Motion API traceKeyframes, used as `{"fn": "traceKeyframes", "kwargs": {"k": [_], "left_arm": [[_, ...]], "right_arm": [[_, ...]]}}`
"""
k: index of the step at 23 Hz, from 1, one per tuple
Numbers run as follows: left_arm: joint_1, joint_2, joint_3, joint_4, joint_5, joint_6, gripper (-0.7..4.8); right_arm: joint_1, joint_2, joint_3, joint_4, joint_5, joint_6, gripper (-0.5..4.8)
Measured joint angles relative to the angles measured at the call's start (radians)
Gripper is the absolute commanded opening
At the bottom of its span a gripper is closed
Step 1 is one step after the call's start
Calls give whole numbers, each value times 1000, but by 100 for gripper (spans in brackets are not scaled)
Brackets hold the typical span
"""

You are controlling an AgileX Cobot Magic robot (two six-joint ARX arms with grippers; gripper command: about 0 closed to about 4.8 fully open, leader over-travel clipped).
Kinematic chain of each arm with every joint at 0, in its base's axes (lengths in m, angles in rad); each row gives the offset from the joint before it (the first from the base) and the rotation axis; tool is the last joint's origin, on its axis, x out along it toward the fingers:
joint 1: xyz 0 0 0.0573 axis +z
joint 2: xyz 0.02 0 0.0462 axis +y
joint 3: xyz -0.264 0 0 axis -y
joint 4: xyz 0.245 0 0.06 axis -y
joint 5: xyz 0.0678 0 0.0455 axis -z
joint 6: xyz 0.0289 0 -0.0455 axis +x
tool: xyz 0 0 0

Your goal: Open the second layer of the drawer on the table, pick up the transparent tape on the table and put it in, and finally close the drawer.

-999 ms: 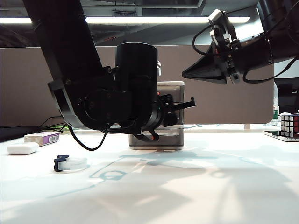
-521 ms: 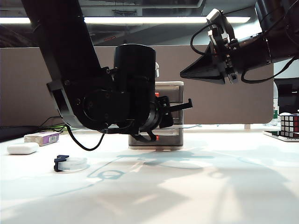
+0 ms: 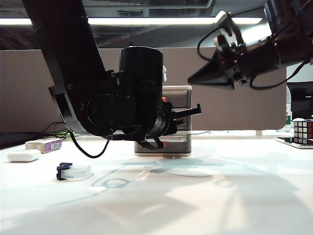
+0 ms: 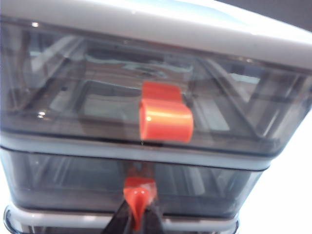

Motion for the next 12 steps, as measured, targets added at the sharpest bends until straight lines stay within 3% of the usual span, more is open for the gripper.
{"fn": "traceKeyframes", "kwargs": {"k": [12], "left_arm": [[0,0,0,-3,1,0,-6]], "right_arm": [[26,187,112,31,8,-2,-5]]}}
